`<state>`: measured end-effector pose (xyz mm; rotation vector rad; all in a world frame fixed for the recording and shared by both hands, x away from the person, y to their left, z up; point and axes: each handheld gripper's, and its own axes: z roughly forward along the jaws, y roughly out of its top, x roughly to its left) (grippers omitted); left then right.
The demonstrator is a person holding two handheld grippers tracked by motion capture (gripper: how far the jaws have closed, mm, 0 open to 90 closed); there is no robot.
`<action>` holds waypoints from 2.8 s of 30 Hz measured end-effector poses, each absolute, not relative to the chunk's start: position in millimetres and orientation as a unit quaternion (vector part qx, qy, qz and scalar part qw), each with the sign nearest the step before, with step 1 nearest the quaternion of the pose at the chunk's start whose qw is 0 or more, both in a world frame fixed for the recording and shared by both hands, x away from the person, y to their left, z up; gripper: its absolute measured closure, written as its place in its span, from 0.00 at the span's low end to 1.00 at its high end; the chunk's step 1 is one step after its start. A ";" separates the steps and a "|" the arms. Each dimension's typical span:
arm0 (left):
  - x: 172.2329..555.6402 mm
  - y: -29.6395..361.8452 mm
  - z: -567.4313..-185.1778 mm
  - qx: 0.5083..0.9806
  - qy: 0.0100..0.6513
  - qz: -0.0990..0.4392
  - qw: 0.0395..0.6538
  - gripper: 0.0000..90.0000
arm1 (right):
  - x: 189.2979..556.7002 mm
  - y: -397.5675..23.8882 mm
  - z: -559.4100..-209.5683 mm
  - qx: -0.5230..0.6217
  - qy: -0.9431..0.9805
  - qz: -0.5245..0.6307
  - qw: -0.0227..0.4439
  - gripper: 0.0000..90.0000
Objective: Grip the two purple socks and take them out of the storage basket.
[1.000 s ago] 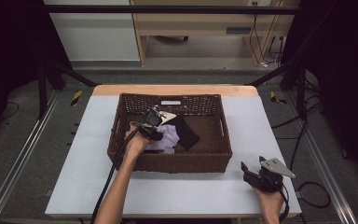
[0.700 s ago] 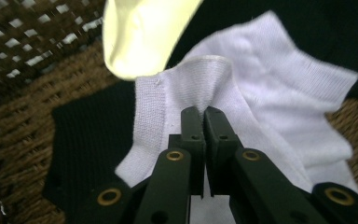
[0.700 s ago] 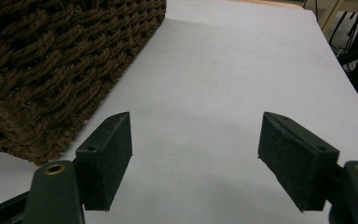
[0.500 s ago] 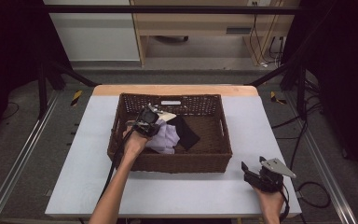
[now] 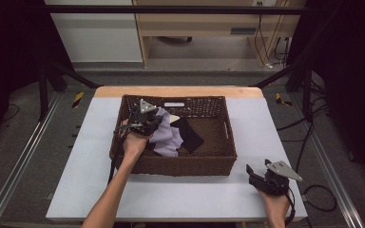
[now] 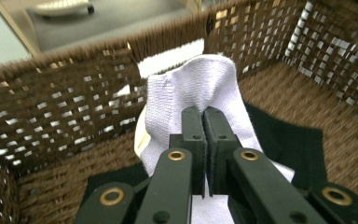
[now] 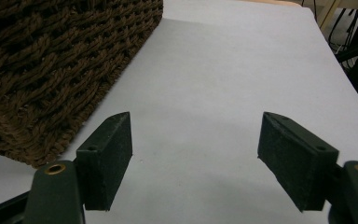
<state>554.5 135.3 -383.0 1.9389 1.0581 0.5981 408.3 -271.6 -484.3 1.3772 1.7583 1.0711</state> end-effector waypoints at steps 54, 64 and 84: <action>388.6 202.1 -293.4 0.708 0.301 0.249 0.589 0.97 | 408.2 -270.7 -484.5 0.525 0.672 0.404 0.331 0.28; 360.7 205.3 -317.7 0.729 0.294 0.240 0.570 0.97 | 408.2 -270.4 -484.5 0.524 0.673 0.402 0.333 0.28; 370.8 173.9 -429.5 0.816 0.332 0.163 0.445 0.96 | 407.8 -268.9 -484.8 0.522 0.674 0.398 0.339 0.27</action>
